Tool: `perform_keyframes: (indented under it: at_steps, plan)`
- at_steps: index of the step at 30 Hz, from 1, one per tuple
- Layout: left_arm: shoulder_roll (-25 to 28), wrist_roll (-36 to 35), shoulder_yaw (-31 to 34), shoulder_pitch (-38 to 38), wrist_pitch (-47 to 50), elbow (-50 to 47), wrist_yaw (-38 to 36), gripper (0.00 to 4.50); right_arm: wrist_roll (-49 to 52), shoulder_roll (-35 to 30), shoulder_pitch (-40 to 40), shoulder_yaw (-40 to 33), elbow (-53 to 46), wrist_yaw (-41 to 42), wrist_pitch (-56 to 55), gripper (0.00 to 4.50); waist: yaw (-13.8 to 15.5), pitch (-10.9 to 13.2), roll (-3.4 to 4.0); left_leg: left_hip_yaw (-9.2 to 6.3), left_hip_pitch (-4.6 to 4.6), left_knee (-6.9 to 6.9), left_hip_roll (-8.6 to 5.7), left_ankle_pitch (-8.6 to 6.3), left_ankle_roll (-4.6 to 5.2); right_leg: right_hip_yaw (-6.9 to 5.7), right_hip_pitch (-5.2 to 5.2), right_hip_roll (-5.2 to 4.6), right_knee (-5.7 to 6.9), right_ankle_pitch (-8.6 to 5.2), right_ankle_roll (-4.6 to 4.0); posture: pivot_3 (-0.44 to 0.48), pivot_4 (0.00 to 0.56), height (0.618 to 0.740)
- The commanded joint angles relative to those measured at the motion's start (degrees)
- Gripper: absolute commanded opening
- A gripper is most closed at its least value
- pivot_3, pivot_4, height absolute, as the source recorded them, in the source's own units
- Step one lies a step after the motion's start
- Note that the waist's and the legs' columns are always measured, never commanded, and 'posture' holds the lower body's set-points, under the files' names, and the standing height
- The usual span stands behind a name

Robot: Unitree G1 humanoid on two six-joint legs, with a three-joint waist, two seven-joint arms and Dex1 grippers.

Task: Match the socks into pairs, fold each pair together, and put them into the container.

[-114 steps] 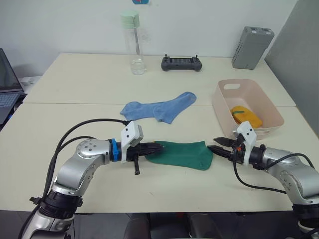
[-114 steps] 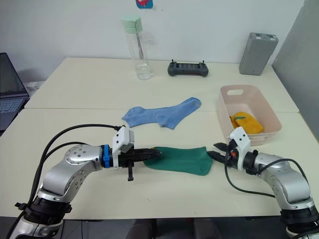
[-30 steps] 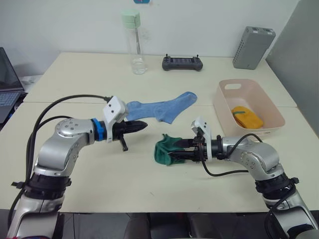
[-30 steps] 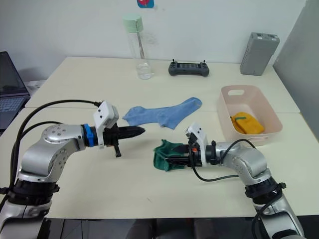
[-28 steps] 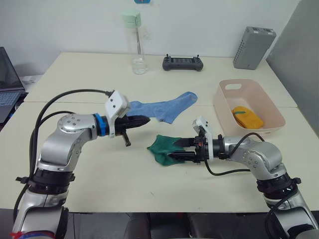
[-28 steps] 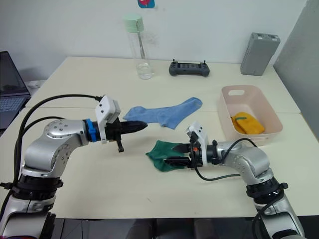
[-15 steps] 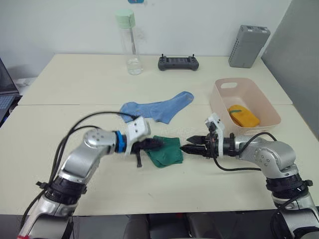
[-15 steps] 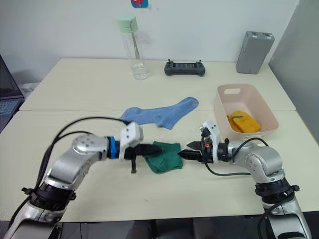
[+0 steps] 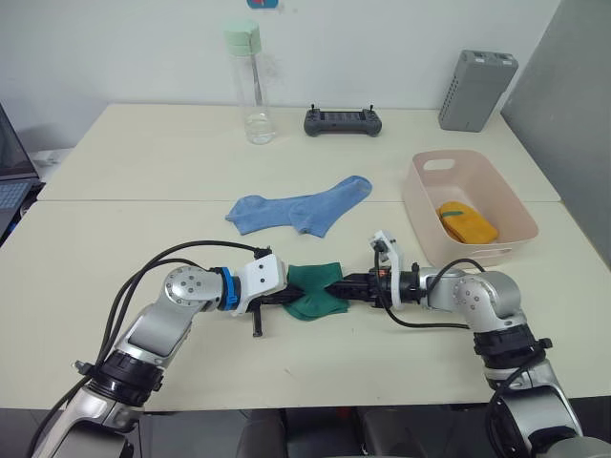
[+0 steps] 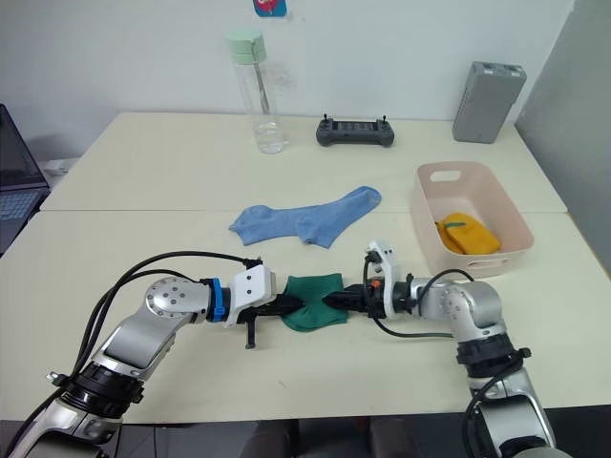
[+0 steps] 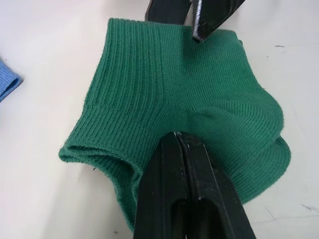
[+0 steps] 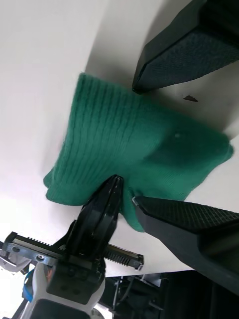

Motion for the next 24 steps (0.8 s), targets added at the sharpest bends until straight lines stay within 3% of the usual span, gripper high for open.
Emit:
perform_keyframes:
  at_steps: [1,4,7,15,19,24]
  plan:
    - [-0.1,1.2,-0.1,0.9,0.0,0.2,0.2,0.0,-0.5,2.5,-1.4,2.2,1.5,1.1,-0.8,3.5,-0.1,0.0,0.01,-0.01,0.01,0.0,0.01,0.0,0.0,0.0,0.0,0.01,0.01,0.0,0.0,0.0,0.15,0.74]
    - [0.0,1.2,0.4,1.2,0.0,-0.2,0.4,0.0,-1.4,3.8,-2.4,3.7,2.3,2.2,-1.8,3.5,-0.4,0.0,0.01,0.0,0.01,0.0,0.0,0.0,0.0,0.01,0.0,0.01,0.01,0.0,0.01,0.0,0.15,0.74]
    - [-0.5,1.3,1.2,1.3,-0.7,0.1,1.6,0.0,-1.4,4.0,-2.4,4.1,2.5,3.5,-2.8,2.95,-0.7,0.0,0.01,0.0,0.01,0.0,0.0,0.0,0.0,0.0,0.01,0.0,0.01,0.0,0.0,0.0,0.15,0.74]
    - [-1.4,-1.2,3.4,0.9,-3.5,-0.9,1.6,0.0,-1.9,2.8,-1.2,3.9,1.5,4.6,-4.4,0.15,-0.8,0.0,0.01,-0.01,-0.01,-0.01,0.0,0.0,0.0,-0.01,0.0,0.0,0.01,0.0,0.0,0.0,0.15,0.74]
    - [-1.5,-7.6,6.3,-0.3,1.5,-4.3,-1.2,0.0,-0.9,0.8,-0.7,0.8,-2.2,3.7,-4.3,0.02,-0.7,0.0,0.02,-0.02,-0.03,0.0,-0.01,0.0,0.0,-0.02,-0.01,0.0,0.0,0.0,0.01,0.0,0.15,0.74]
    - [-3.4,-21.2,12.2,-7.2,16.0,-9.3,-0.5,1.18,3.7,-5.8,-2.7,-8.4,-11.4,2.7,-1.1,0.0,-0.4,0.0,0.01,-0.04,-0.12,-0.01,-0.02,0.0,0.0,-0.04,-0.04,-0.01,-0.04,0.0,0.01,0.0,0.15,0.74]
